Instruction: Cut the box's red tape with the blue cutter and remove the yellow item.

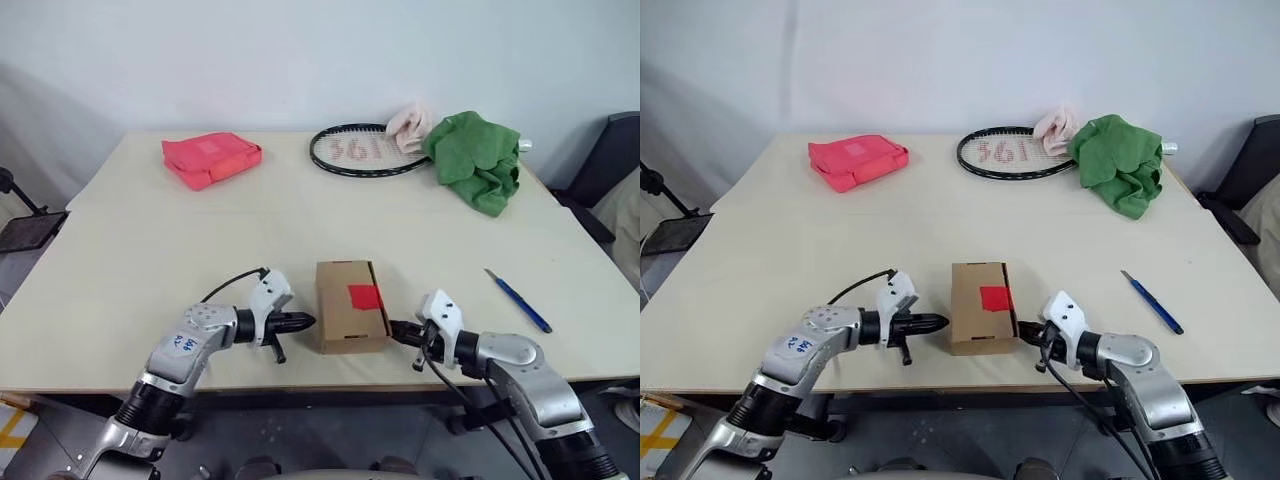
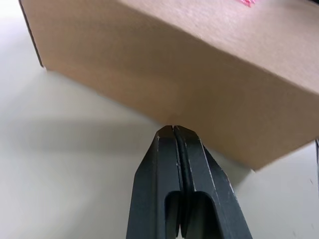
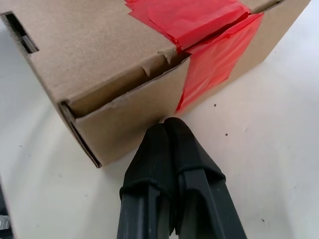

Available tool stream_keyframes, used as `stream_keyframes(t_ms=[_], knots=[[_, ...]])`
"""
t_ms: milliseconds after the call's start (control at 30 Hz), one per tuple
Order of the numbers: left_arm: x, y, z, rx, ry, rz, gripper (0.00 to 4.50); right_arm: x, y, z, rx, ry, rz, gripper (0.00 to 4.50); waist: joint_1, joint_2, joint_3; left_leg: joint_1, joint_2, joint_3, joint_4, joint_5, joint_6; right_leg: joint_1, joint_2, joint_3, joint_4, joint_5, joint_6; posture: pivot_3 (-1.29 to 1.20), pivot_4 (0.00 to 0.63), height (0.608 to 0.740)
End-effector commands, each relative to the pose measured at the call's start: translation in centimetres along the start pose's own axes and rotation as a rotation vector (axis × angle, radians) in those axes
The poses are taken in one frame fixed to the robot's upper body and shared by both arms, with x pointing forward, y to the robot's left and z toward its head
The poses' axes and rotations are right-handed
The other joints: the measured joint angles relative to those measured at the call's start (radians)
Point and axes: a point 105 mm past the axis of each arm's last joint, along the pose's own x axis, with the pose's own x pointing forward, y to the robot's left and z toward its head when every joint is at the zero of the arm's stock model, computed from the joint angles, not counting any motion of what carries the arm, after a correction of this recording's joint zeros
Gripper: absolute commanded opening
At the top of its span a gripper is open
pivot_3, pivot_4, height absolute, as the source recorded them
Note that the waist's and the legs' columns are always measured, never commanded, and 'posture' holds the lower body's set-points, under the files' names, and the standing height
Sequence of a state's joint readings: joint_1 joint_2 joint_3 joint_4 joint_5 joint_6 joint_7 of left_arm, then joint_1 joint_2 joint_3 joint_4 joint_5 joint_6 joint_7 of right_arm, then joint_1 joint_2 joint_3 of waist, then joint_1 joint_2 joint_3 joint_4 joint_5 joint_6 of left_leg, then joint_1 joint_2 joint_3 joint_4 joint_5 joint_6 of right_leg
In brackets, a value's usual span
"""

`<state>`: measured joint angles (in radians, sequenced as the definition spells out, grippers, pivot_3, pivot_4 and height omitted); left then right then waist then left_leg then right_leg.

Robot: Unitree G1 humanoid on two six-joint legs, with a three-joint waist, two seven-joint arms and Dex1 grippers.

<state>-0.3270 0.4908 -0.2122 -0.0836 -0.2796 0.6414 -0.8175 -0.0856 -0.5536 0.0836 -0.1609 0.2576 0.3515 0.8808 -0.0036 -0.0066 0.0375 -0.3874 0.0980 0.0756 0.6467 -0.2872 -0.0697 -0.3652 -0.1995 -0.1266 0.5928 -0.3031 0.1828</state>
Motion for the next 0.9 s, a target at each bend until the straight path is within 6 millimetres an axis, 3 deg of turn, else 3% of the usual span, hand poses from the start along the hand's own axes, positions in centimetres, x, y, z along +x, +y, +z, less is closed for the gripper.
stream_keyframes(t_ms=[33,167,267,367,467,533,567,633,733,900], knots=[[-0.7,-0.5,1.0,0.029,-0.032,-0.034,0.00,-0.4,0.1,0.5,-0.020,-0.013,-0.008,0.04,0.002,0.000,0.000,0.000,0.000,0.000,0.000,0.000,0.000,0.000,0.000,0.000,0.000,0.000,0.000,0.00,0.000,0.740],[-1.8,-0.9,1.2,0.053,-0.034,-0.088,0.00,-1.7,-0.5,1.2,-0.020,-0.022,-0.042,0.04,0.000,0.000,0.000,0.000,0.000,0.000,0.000,0.000,0.000,0.000,0.000,0.000,0.000,0.000,0.000,0.00,0.000,0.740],[-4.1,-0.4,2.1,0.122,-0.061,-0.121,0.00,-3.7,-1.3,3.0,0.127,-0.042,-0.085,0.04,0.000,0.000,0.000,0.000,0.000,0.000,0.000,0.000,0.000,-0.001,0.000,0.000,0.000,0.000,0.000,0.00,0.000,0.740],[-6.4,0.3,2.8,0.174,-0.066,-0.151,0.00,-5.6,-1.2,4.1,0.226,0.013,-0.065,0.61,0.002,0.000,0.000,0.000,0.000,0.000,0.000,0.000,0.000,-0.001,0.000,0.000,0.000,0.000,0.000,0.00,0.000,0.740],[-7.4,0.5,5.0,0.213,-0.136,-0.189,0.00,-6.4,-2.1,5.8,0.335,0.026,-0.108,1.61,0.004,0.000,0.000,0.000,0.000,0.000,0.000,0.000,0.000,-0.001,0.000,0.000,0.000,0.000,-0.001,0.00,0.000,0.740],[-7.0,0.8,6.6,0.234,-0.186,-0.186,0.00,-6.2,-2.6,6.6,0.415,0.027,-0.130,2.27,0.006,0.000,-0.001,0.000,0.000,0.000,0.001,-0.001,0.000,0.000,0.000,0.000,0.000,0.000,-0.001,0.00,0.000,0.740],[-6.4,0.9,7.4,0.244,-0.207,-0.186,0.00,-6.0,-2.8,6.9,0.454,0.035,-0.135,2.61,0.007,-0.001,0.001,0.000,0.000,0.000,0.001,-0.001,0.000,0.000,0.000,0.000,0.000,0.000,-0.001,0.00,0.150,0.740],[-4.7,0.9,8.7,0.261,-0.245,-0.191,0.00,-5.3,-2.8,8.0,0.499,0.026,-0.107,3.31,0.013,-0.001,0.048,0.009,0.001,0.000,0.003,-0.003,0.001,0.009,0.000,0.001,0.001,-0.001,-0.002,0.00,0.150,0.740],[-2.0,0.6,9.2,0.269,-0.238,-0.202,0.00,-4.1,-2.7,8.8,0.563,0.053,-0.084,4.32,0.015,0.001,0.053,0.001,0.001,0.000,0.004,-0.002,0.002,-0.001,0.001,0.002,0.004,-0.001,-0.006,0.00,0.150,0.740],[1.1,0.8,8.8,0.284,-0.191,-0.174,0.00,-2.5,-3.3,7.9,0.605,0.136,-0.126,4.47,0.017,0.001,0.057,-0.002,0.001,0.001,0.001,-0.002,0.002,-0.011,0.001,0.001,0.013,-0.001,-0.005,0.00,0.150,0.740]])
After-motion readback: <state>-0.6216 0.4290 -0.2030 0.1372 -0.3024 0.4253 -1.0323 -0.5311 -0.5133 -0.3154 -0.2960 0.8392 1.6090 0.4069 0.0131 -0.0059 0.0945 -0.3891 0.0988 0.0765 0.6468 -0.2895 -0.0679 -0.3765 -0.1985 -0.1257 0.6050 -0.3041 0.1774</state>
